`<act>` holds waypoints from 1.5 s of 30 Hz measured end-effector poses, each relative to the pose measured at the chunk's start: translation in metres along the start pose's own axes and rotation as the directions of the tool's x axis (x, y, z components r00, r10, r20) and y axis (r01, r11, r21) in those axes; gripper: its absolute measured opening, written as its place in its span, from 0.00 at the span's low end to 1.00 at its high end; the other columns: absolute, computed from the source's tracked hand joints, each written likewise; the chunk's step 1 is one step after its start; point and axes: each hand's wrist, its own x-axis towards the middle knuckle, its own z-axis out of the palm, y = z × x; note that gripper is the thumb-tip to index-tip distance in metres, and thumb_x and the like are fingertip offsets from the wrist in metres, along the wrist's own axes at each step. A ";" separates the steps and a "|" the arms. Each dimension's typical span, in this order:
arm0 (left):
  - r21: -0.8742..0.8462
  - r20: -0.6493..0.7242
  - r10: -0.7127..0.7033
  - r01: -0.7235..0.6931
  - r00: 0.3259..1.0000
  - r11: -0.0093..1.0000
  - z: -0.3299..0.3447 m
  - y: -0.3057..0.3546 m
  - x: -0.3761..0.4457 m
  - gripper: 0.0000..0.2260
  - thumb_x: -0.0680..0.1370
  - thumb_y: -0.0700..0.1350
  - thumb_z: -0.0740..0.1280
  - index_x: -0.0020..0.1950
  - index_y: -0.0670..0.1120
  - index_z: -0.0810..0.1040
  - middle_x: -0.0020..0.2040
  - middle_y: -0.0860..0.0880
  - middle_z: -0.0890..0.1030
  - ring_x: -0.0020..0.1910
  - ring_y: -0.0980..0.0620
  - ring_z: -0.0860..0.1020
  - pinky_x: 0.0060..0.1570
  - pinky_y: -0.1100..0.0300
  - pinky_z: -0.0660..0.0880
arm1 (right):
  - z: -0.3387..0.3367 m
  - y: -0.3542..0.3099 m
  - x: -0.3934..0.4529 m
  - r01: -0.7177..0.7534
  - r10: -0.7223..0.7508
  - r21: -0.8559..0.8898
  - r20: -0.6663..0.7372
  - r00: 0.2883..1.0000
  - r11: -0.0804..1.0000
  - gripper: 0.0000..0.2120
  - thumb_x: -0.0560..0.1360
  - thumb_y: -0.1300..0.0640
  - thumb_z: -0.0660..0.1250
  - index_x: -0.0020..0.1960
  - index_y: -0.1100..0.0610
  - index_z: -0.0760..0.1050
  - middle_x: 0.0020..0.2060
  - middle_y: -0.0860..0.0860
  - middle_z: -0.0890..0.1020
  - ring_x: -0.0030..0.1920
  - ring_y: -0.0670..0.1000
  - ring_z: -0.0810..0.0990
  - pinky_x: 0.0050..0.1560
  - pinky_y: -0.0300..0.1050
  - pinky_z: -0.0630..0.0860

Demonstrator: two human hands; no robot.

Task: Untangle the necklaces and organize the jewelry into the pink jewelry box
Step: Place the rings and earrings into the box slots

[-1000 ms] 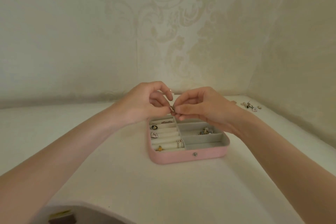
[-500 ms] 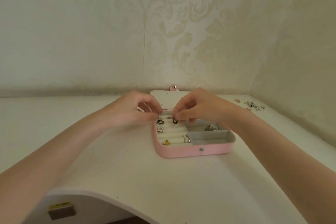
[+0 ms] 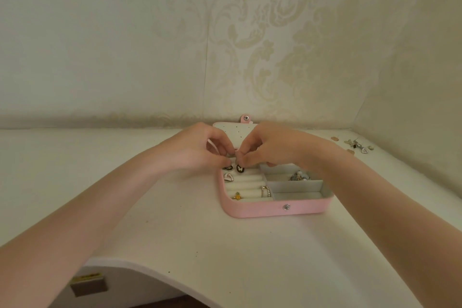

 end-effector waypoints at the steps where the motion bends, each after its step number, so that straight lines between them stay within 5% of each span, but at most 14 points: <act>1: 0.022 -0.014 0.003 -0.003 1.000 1.000 0.000 0.001 0.000 0.05 0.70 0.40 0.73 0.40 0.49 0.81 0.39 0.51 0.79 0.37 0.56 0.74 0.43 0.63 0.70 | 0.001 0.000 0.001 -0.010 0.010 -0.002 0.006 1.000 1.000 0.03 0.73 0.60 0.69 0.43 0.58 0.82 0.29 0.47 0.70 0.25 0.41 0.67 0.28 0.32 0.64; 10: 0.161 0.031 -0.024 0.019 0.999 0.987 -0.004 0.005 0.003 0.07 0.69 0.43 0.74 0.33 0.53 0.80 0.24 0.61 0.75 0.27 0.65 0.71 0.29 0.71 0.64 | 0.008 0.002 0.005 0.025 -0.025 -0.002 -0.054 0.998 1.000 0.03 0.72 0.63 0.69 0.43 0.60 0.82 0.25 0.48 0.69 0.19 0.41 0.66 0.22 0.28 0.61; 19: 0.353 0.073 -0.019 -0.008 0.997 0.935 -0.004 0.021 0.003 0.04 0.68 0.46 0.74 0.36 0.50 0.81 0.32 0.54 0.77 0.35 0.53 0.73 0.36 0.60 0.67 | 0.005 0.005 -0.006 0.081 -0.082 -0.015 -0.115 0.990 0.997 0.04 0.72 0.61 0.70 0.44 0.59 0.83 0.21 0.41 0.72 0.21 0.36 0.70 0.24 0.27 0.63; 24: 0.466 0.084 -0.020 -0.021 0.996 0.884 -0.003 0.027 0.007 0.06 0.67 0.47 0.74 0.33 0.53 0.78 0.32 0.56 0.77 0.38 0.52 0.77 0.37 0.60 0.70 | 0.013 0.009 -0.003 0.119 -0.122 -0.031 -0.138 0.983 0.992 0.03 0.68 0.61 0.74 0.41 0.55 0.83 0.31 0.47 0.77 0.27 0.37 0.72 0.32 0.29 0.66; 36: 0.541 0.176 0.028 -0.120 0.984 0.833 -0.004 0.034 0.008 0.03 0.69 0.44 0.73 0.42 0.48 0.83 0.31 0.57 0.76 0.43 0.51 0.80 0.44 0.58 0.75 | 0.021 0.012 -0.008 0.201 -0.216 -0.085 -0.258 0.942 0.976 0.04 0.68 0.63 0.74 0.42 0.60 0.84 0.27 0.41 0.76 0.28 0.34 0.73 0.33 0.27 0.67; 45: 0.431 0.202 0.013 -0.101 0.979 0.897 -0.008 0.025 0.012 0.04 0.68 0.44 0.75 0.40 0.49 0.81 0.37 0.53 0.83 0.41 0.54 0.81 0.44 0.58 0.75 | 0.021 0.013 -0.006 0.192 -0.205 -0.077 -0.241 0.949 0.978 0.03 0.67 0.62 0.75 0.41 0.58 0.83 0.25 0.39 0.75 0.28 0.34 0.73 0.32 0.26 0.67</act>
